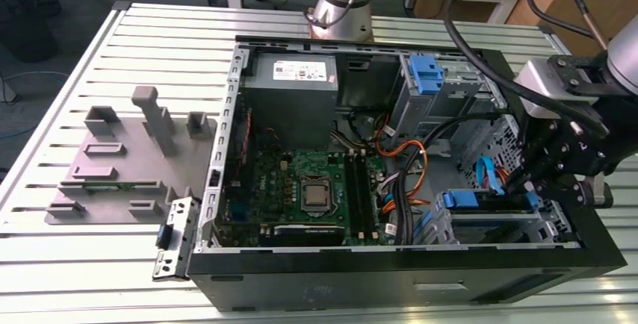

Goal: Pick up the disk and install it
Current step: 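Insert the second disk wire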

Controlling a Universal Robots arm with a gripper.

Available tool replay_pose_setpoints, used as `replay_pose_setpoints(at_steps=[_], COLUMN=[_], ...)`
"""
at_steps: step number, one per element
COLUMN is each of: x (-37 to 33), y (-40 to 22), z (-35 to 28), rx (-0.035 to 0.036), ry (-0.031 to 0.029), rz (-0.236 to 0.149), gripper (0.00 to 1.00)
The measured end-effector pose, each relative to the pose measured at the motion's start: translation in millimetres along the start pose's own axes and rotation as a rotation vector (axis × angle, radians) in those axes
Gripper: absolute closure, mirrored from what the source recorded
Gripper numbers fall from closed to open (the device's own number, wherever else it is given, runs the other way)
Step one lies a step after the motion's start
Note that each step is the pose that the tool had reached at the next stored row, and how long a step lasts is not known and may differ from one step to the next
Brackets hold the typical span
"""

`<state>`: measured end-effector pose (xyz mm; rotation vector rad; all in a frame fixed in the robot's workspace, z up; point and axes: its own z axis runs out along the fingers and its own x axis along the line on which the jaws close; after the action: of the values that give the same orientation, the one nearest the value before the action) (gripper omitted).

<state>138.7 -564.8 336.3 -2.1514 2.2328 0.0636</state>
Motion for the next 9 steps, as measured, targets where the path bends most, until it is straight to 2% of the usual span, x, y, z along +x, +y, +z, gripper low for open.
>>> replay_pose_setpoints(at_steps=[9], x=[1.7], y=[-0.1], z=[0.3], rx=[0.0000], ry=[0.0000], rz=[0.000], gripper=[0.84])
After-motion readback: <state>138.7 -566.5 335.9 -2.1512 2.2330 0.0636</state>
